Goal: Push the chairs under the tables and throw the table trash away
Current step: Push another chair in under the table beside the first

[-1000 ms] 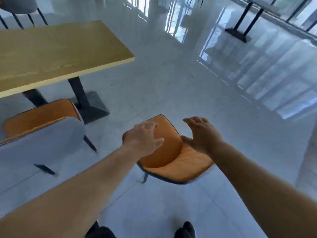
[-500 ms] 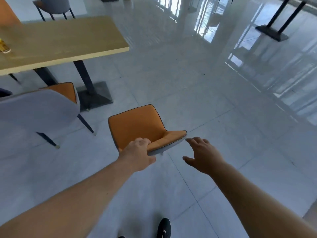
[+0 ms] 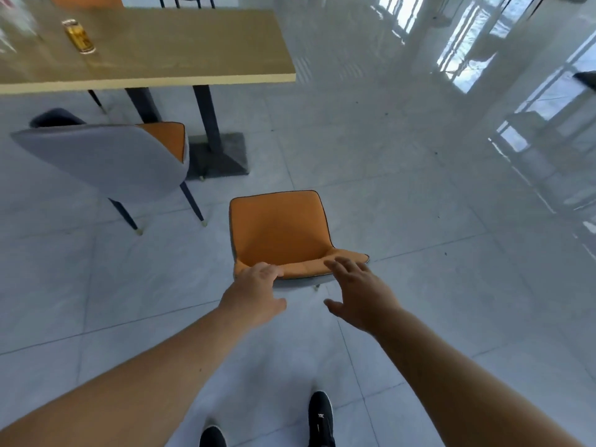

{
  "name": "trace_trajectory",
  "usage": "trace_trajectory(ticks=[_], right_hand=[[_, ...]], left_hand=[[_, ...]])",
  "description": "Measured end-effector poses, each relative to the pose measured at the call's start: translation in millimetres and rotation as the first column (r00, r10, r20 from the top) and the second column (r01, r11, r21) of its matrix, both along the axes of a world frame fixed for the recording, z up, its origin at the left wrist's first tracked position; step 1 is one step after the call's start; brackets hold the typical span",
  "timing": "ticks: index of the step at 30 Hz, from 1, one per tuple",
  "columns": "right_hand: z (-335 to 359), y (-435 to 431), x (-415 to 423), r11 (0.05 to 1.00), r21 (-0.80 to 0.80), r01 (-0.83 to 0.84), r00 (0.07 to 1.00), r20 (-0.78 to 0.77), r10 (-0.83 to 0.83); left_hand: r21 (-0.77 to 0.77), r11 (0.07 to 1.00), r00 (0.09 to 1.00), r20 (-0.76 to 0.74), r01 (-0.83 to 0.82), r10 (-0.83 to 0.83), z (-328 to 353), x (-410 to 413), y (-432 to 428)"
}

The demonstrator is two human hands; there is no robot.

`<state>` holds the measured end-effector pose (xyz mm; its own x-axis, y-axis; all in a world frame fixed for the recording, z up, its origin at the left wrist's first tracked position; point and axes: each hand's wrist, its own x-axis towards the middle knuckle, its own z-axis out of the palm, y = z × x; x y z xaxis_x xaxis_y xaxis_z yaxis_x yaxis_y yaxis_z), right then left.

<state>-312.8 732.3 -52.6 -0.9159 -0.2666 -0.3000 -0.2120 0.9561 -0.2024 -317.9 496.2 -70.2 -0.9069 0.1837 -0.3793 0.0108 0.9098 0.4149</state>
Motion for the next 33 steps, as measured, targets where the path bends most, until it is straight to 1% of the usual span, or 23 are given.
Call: trace_trajectory(ticks=[3, 8, 11, 14, 18, 21, 28, 33], right_hand=[[-12.4, 12.6, -29.7, 0.996, 0.008, -0.083, 0.996, 0.043, 0.083], [-33.8, 39.1, -67.7, 0.985, 0.042, -0.165, 0.974, 0.162, 0.156], [-48.0, 49.3, -82.6, 0.978, 0.025, -0.206, 0.961, 0.195, 0.198], [-60.8, 49.0, -99.3, 0.970, 0.003, -0.245, 0.943, 0.234, 0.237], [-69.3, 37.1, -132.4, 0.960, 0.024, -0.280, 0.936, 0.230, 0.267], [-70.5, 20.1, -170.2, 0.958, 0.023, -0.285, 0.937, 0.218, 0.273], [-67.5, -34.7, -269.1, 0.958, 0.046, -0.283, 0.942, 0.199, 0.269], [-70.6, -75.4, -345.1, 0.963, 0.027, -0.268, 0.950, 0.170, 0.260]], left_hand=[[-0.029, 0.998, 0.998, 0.017, -0.053, 0.054, -1.6, -10.7, 11.2], [-0.079, 0.991, 0.992, 0.055, -0.111, 0.116, -12.3, -28.8, 33.0], [-0.102, 0.989, 0.989, 0.088, -0.111, 0.120, -22.1, -36.4, 37.6], [-0.137, 0.986, 0.991, 0.081, -0.099, 0.111, -29.7, -44.4, 35.7], [-0.137, 0.984, 0.990, 0.067, -0.116, 0.126, -37.8, -67.6, 22.5], [-0.135, 0.982, 0.990, 0.034, -0.134, 0.140, -40.2, -101.7, 5.1], [-0.125, 0.986, 0.993, -0.023, -0.114, 0.112, -37.5, -204.8, -55.4], [-0.128, 0.987, 0.995, 0.001, -0.100, 0.101, -34.2, -290.5, -94.1]])
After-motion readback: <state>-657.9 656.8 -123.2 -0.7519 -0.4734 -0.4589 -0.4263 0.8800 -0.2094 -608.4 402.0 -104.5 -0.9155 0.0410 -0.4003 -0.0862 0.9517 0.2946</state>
